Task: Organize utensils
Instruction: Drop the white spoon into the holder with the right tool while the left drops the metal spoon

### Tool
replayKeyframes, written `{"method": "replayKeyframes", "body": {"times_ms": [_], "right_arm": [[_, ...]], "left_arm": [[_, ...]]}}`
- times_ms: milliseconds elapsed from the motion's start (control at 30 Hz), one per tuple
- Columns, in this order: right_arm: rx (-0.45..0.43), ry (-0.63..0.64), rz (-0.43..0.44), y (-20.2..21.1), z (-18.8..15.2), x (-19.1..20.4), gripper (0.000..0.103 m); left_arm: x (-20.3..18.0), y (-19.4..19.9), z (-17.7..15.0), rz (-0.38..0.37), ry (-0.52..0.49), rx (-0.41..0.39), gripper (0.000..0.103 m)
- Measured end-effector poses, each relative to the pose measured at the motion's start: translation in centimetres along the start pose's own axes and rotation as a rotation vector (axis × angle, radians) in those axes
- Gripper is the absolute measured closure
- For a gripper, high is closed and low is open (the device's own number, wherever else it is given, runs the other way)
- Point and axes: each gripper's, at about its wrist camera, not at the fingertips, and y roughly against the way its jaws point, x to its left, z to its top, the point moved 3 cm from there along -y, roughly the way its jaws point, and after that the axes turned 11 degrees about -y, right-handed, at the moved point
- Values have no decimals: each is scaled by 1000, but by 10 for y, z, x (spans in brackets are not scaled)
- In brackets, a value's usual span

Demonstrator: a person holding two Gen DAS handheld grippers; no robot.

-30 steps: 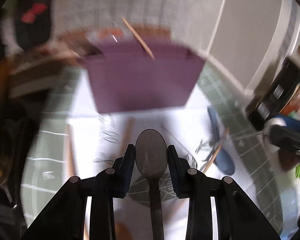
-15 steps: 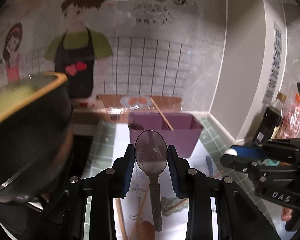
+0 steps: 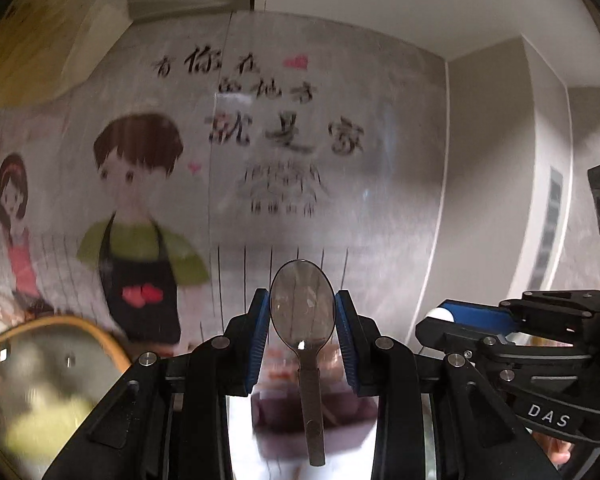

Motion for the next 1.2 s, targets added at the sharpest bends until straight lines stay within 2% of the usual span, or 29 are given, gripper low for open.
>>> {"method": "replayKeyframes", "body": {"times_ms": [167,333,533,833,1067,1200], "right_arm": [[-33,-13,-35,-10,43,-8,83],[-7,-53,-50,-44,44,-24,83],[103,-116,-38,-99,11,-47,83],[246,-154,-59,-170,-48,-58,83],[325,-182,-78,-204,-87,-72,83],[355,-195,-83,-217,-102,-81,83]], "left_arm": [[11,-27,17,22,11,-36,69],[10,-71,-1,29,-4,-2,69],[14,-122,-50,42,20,97,69],[13,-169,-109,67,24,207,69],[5,-199,-159,60,28,324,69],[4,-208,-178,54,42,364,69]]}}
